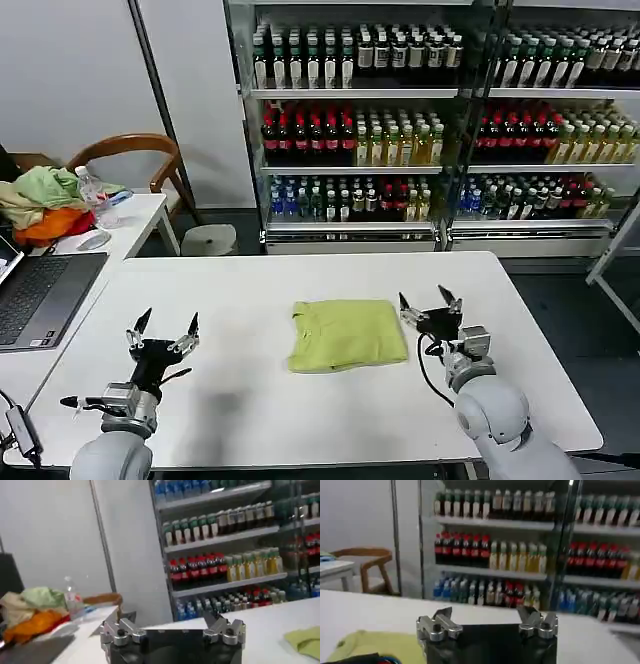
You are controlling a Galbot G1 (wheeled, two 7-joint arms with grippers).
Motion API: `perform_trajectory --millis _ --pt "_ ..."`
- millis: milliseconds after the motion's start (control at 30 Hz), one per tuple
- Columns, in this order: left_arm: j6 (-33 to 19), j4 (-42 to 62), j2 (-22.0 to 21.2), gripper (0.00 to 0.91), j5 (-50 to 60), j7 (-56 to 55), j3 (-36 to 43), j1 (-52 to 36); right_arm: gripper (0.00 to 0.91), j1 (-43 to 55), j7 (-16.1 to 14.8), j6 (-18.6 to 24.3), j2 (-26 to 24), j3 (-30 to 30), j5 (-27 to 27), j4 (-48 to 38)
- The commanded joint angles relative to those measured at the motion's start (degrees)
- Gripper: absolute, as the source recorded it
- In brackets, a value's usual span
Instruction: Fold and organize the clothes.
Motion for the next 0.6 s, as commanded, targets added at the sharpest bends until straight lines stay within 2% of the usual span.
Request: perform_trajectory --millis 33,233,333,467,600 --pt "-0.86 -0.24 0.84 0.907 4.06 4.94 0.64 -2.94 0.907 0.96 -1.93 9.84 -0.72 3.07 -8.86 -2.45" --pt "-2.37 1.2 0.77 0.907 6.42 6.17 2.06 -5.79 0.907 1.69 -1.87 11.14 -1.86 6.57 -8.28 -3.94" --pt "-5.56 2.4 0.72 0.907 10.76 5.96 2.81 -6.67 0.907 1.63 -2.3 12.04 -2.57 8.24 -8.29 -4.99" --pt "-9.22 3.82 0.61 0.907 10.9 6.18 3.37 -7.92 0.907 1.19 -3.38 14.31 -2.94 8.84 -9.04 -6.61" --pt "-10.83 4.4 0.48 0.907 10.83 6.83 3.5 -8.93 0.907 0.93 -3.86 15.59 -2.5 8.67 -10.13 -7.7"
